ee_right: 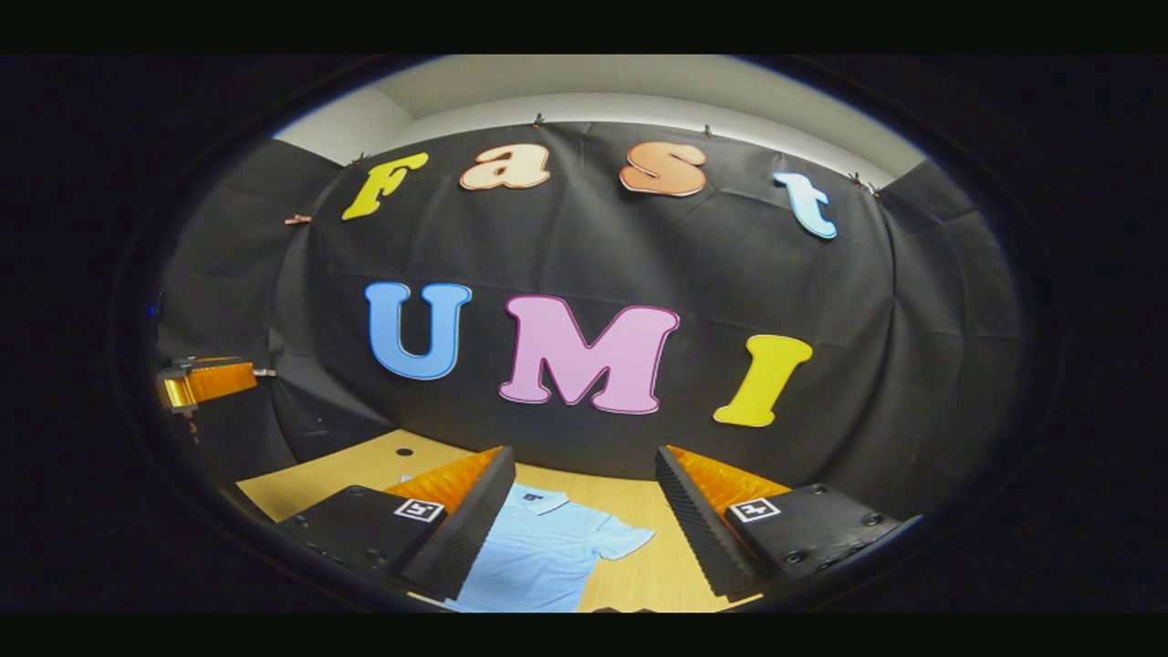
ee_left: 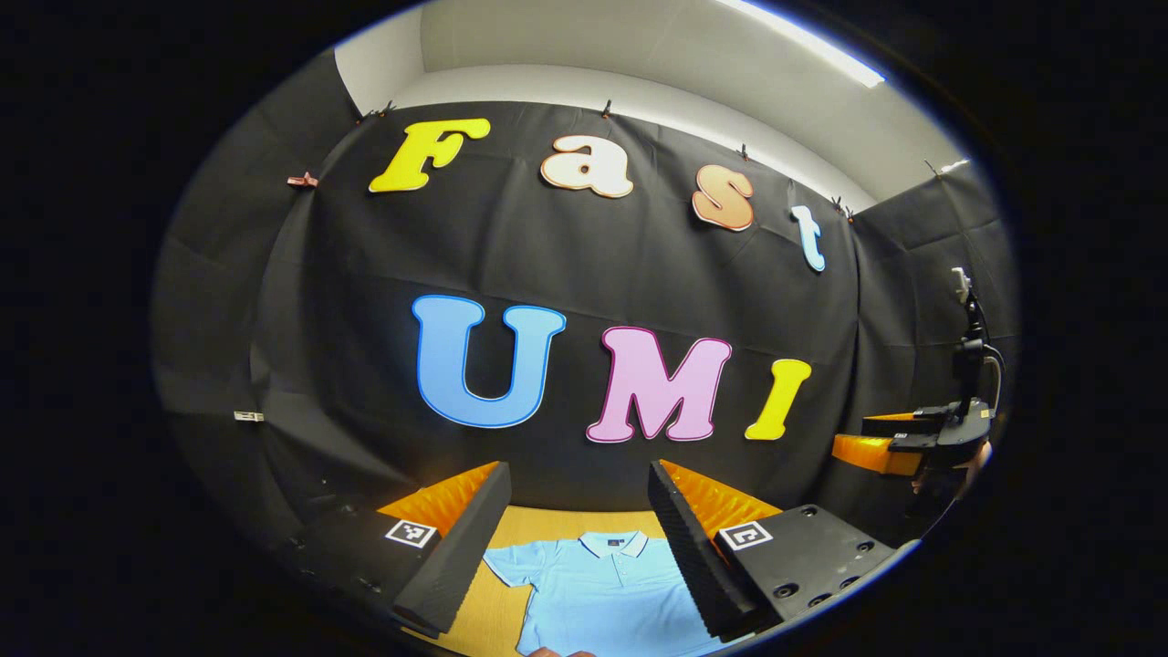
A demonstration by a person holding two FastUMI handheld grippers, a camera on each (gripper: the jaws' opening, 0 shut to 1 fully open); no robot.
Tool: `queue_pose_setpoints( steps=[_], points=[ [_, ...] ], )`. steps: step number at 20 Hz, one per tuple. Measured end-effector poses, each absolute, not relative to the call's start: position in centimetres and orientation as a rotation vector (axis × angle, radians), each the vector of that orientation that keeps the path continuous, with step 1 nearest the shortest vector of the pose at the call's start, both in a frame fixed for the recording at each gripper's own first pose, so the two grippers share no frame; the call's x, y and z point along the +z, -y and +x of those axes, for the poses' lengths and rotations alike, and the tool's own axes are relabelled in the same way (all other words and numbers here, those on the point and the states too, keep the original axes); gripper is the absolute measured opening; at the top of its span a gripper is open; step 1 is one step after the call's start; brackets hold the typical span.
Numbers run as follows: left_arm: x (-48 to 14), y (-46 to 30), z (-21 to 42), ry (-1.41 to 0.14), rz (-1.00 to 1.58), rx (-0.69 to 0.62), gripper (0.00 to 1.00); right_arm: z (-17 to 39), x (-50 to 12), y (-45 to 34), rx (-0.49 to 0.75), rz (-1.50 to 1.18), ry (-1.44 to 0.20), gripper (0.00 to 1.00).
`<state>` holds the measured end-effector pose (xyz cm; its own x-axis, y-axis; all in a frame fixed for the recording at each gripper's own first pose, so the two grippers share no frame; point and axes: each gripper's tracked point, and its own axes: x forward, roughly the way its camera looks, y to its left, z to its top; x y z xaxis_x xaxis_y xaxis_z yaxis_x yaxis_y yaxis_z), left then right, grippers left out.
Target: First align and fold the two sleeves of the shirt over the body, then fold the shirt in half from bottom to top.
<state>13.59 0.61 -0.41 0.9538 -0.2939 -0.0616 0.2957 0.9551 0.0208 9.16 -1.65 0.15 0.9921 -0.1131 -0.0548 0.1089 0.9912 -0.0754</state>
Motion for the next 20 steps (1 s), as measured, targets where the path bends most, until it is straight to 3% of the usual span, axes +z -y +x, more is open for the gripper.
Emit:
queue_pose_setpoints(
  steps=[9, 20],
  points=[
    [-2.6, -1.5, 16.7, -0.097, 0.057, -0.305, 0.96, 16.6, -6.8, 5.1, -0.127, -0.093, -0.219, 0.97],
    [-6.4, 0.3, 24.6, -0.127, 0.084, -0.195, 0.97, 29.5, -23.8, 11.9, -0.062, 0.003, -0.528, 0.97]
  ],
)
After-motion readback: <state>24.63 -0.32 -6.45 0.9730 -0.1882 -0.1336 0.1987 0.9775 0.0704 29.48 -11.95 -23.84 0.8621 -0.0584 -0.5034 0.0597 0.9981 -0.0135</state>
